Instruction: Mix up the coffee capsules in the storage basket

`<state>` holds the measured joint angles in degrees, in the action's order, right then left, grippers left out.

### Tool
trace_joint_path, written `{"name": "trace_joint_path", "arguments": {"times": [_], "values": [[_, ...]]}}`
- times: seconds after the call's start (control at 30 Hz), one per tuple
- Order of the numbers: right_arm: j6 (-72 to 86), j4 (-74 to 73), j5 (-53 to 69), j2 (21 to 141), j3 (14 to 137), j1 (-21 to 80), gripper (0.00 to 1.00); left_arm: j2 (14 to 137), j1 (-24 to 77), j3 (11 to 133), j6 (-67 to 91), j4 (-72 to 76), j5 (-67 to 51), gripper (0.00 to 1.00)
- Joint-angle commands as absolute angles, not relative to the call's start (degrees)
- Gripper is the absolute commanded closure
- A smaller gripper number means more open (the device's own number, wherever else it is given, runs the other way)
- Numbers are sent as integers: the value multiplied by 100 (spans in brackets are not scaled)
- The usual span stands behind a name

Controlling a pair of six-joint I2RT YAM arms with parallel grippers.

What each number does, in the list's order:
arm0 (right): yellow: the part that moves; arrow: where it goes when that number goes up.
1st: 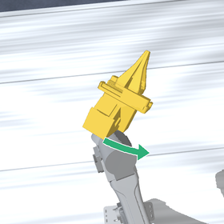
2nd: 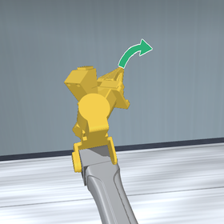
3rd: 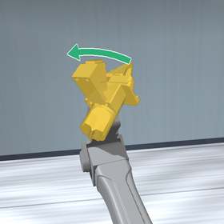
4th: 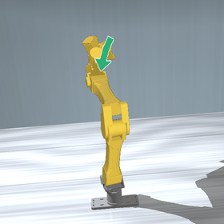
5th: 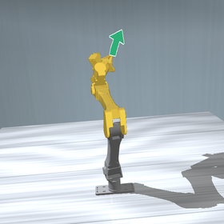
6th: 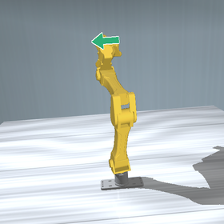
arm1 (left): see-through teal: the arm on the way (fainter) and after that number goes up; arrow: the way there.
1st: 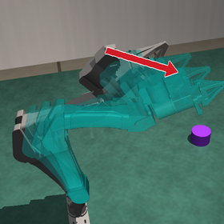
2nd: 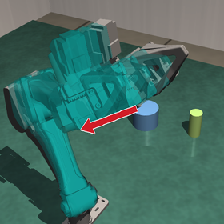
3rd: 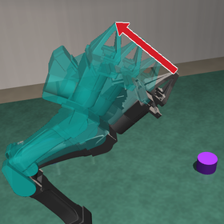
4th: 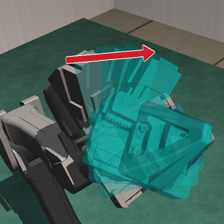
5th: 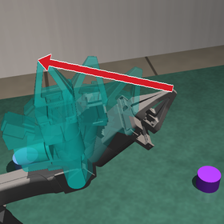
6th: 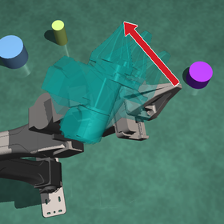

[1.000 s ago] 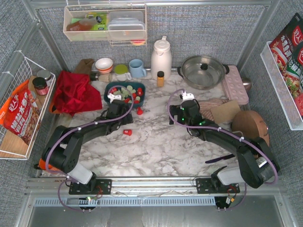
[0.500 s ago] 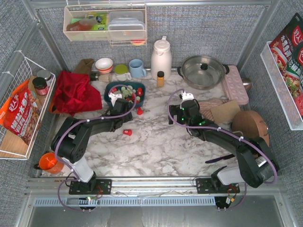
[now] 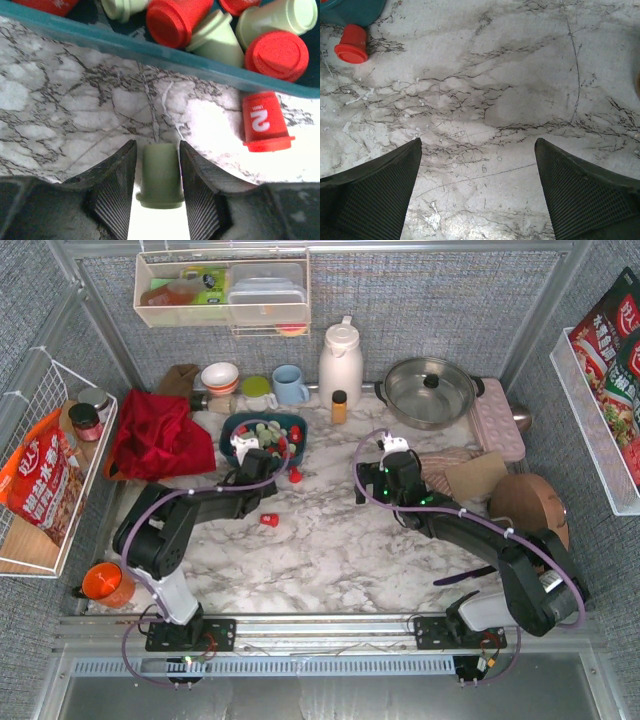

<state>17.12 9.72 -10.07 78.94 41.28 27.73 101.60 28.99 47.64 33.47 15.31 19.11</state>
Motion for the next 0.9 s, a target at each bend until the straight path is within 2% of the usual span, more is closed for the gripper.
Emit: {"name": "trace_joint_path", "arguments": {"times": [0.0, 0.43, 0.67, 0.87], "values": [[1697, 1114, -1020, 7910, 4148, 2776, 1, 9949, 2913, 4634, 3412, 1421, 1608, 52], [1661, 1090, -1074, 7919, 4146, 2770, 1, 8707, 3051, 4445, 3236, 1326, 1485, 55], [1661, 1073, -1081, 7910, 4157, 2771, 1, 9061, 3053, 5056, 3159, 307, 1832, 39], [1652, 1056, -1090, 7905, 4157, 2774, 1, 9431, 3060, 5268, 3205, -34, 1800, 37]]}}
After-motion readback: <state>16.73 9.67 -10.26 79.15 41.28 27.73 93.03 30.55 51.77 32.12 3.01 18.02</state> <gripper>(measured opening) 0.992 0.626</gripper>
